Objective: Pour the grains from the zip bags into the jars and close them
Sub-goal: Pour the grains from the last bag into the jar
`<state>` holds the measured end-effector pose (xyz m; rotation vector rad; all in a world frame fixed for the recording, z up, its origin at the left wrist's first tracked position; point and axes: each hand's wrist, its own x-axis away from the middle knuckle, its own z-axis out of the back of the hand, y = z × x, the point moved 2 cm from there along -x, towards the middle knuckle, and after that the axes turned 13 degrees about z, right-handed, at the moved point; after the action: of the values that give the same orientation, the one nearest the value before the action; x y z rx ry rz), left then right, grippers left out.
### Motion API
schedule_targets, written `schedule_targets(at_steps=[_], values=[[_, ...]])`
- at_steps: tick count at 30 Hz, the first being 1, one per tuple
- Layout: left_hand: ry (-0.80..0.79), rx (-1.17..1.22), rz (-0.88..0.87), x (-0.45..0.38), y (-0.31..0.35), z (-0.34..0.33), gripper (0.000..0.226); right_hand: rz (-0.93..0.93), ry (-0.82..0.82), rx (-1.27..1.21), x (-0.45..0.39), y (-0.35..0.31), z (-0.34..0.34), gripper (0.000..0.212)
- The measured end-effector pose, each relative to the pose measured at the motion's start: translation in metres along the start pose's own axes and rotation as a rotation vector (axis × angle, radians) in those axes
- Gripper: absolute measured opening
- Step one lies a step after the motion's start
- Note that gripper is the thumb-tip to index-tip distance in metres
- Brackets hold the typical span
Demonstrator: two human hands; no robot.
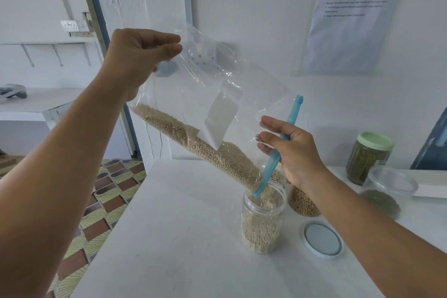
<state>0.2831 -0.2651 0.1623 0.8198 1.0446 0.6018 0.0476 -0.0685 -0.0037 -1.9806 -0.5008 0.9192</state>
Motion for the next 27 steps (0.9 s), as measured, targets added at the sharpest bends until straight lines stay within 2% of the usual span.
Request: schedule_targets(at_steps=[27], values=[[0.001, 0.031, 0.01, -0.0033, -0.004, -0.0055, 0.028, -0.017, 0.009, -0.015, 0.0028, 0.0008, 0.0034, 0.034]])
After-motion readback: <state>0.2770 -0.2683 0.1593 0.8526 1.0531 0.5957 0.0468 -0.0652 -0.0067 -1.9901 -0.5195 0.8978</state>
